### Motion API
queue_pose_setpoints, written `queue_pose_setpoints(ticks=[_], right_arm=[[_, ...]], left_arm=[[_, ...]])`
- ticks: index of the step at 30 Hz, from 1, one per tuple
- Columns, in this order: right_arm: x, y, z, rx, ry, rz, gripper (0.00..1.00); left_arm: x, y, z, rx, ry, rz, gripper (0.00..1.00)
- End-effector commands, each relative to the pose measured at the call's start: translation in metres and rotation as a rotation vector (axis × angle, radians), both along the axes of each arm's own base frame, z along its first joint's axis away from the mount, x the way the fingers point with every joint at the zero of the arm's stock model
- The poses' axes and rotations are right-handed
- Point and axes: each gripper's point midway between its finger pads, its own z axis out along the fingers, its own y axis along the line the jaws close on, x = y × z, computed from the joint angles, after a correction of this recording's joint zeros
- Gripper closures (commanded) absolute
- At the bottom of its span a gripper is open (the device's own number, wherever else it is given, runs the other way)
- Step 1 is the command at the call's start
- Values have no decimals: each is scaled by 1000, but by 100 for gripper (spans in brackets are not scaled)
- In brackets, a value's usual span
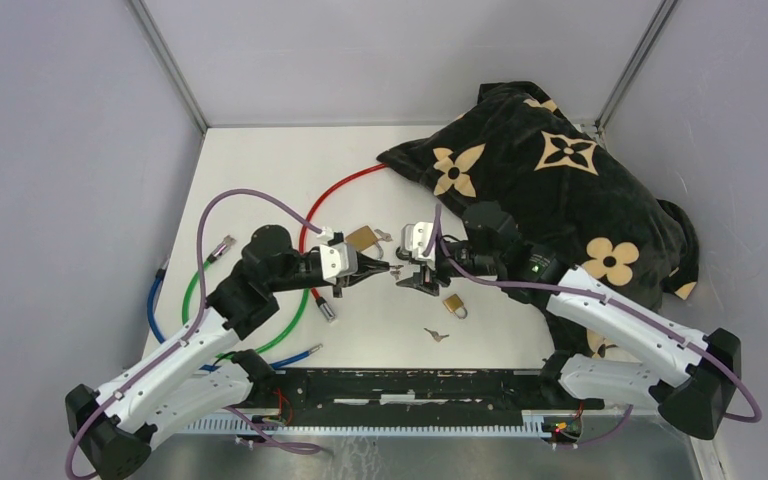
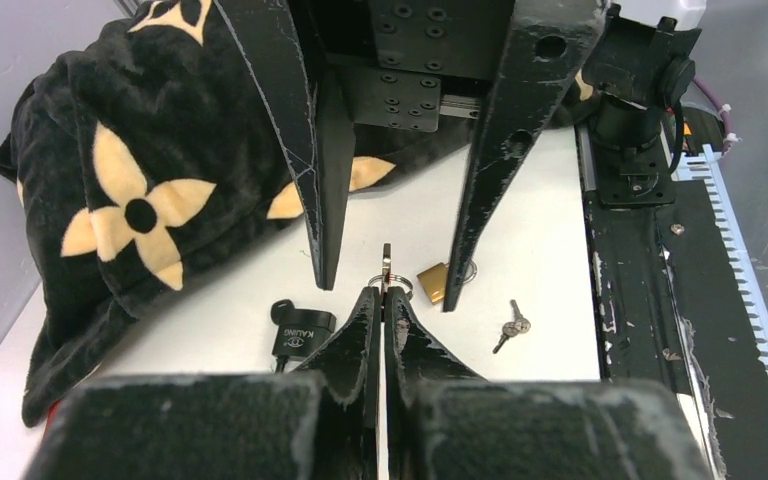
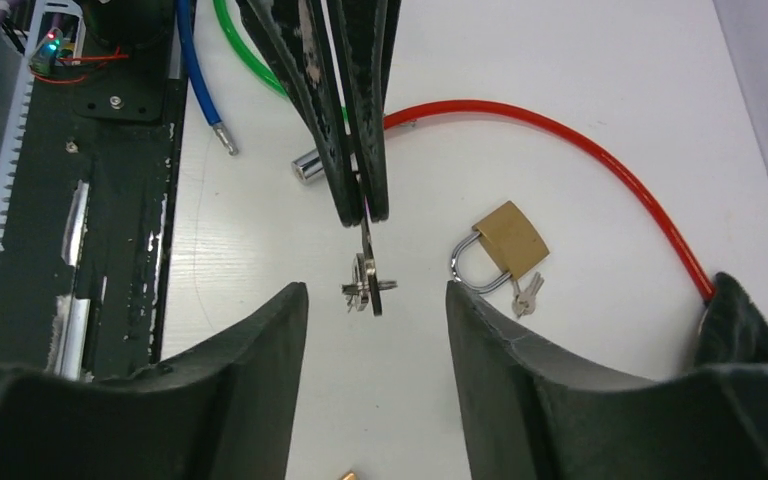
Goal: Lock with the key
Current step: Adjust the key.
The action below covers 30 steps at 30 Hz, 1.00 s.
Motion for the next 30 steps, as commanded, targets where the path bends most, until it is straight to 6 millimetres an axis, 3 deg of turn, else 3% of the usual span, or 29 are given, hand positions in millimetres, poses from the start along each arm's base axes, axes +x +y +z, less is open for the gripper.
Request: queue_pose_setpoints(ticks=[1, 7, 10, 13, 16, 19, 25, 30], right_arm=[[4, -6, 14, 76, -37, -20, 38], [-8, -13, 29, 246, 24, 17, 29], [-21, -18, 48, 409, 74, 87, 8], [-29, -23, 63, 528, 135, 115, 7], [-35, -24, 83, 643, 181, 133, 11], [-33, -24, 95, 721, 238, 118, 21], [-26, -21, 91, 754, 286, 79, 39], [-27, -12, 89, 748, 307, 92, 46]], left_arm=[[-1, 0, 18, -44, -60, -4, 98], [0, -1, 33, -133, 49, 37, 98], [-3, -2, 42, -212, 143, 48, 98], [-8, 0, 52, -295, 205, 45, 98], [-10, 1, 63, -362, 228, 38, 98], [-12, 1, 65, -390, 253, 35, 98], [-12, 1, 67, -414, 274, 35, 98], [-12, 1, 68, -420, 277, 37, 98]])
